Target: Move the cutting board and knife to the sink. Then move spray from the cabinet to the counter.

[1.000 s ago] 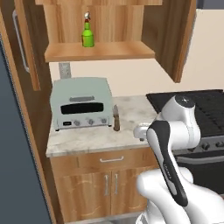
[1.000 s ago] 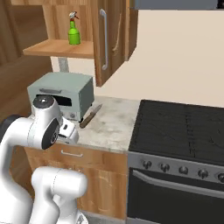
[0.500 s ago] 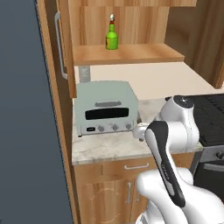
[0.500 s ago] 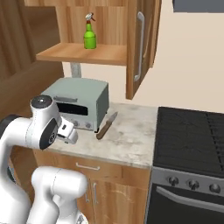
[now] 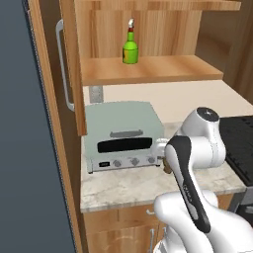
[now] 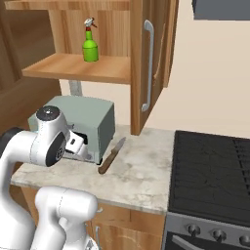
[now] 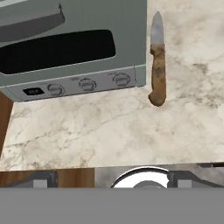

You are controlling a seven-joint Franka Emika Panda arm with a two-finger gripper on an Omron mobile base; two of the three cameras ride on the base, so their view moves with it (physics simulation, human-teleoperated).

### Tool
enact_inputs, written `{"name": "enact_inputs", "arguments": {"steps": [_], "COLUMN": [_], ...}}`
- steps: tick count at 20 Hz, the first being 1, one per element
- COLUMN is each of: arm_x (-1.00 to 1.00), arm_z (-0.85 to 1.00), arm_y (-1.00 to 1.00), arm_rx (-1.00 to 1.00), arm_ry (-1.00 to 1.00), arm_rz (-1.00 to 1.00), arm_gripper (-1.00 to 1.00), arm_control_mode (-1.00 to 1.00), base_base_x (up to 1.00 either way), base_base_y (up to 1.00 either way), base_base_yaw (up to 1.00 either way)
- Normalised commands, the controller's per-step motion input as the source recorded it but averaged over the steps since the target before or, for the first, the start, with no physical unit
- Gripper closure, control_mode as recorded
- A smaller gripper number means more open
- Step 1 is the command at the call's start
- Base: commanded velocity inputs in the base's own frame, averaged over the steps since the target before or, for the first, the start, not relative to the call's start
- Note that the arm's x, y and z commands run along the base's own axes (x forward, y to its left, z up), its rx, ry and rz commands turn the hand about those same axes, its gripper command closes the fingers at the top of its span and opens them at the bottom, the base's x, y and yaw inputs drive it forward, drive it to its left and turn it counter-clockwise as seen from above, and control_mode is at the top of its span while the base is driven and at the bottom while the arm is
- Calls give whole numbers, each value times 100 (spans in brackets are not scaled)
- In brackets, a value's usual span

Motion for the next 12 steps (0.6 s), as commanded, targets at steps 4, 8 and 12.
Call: {"name": "enact_inputs", "arguments": {"steps": [4, 8, 12], "arm_x": [0, 0, 0], "arm_z": [0, 0, 0], "arm_y": [0, 0, 0], "arm_rx": [0, 0, 0], "arm_ry": [0, 0, 0], "arm_rz": [0, 0, 0], "arm_gripper": [-100, -100, -100], "arm_control_mode": [100, 100, 100], "base_base_x": [40, 4, 0], "base_base_y": [0, 0, 0], "base_base_yaw": [-1, -2, 0]}}
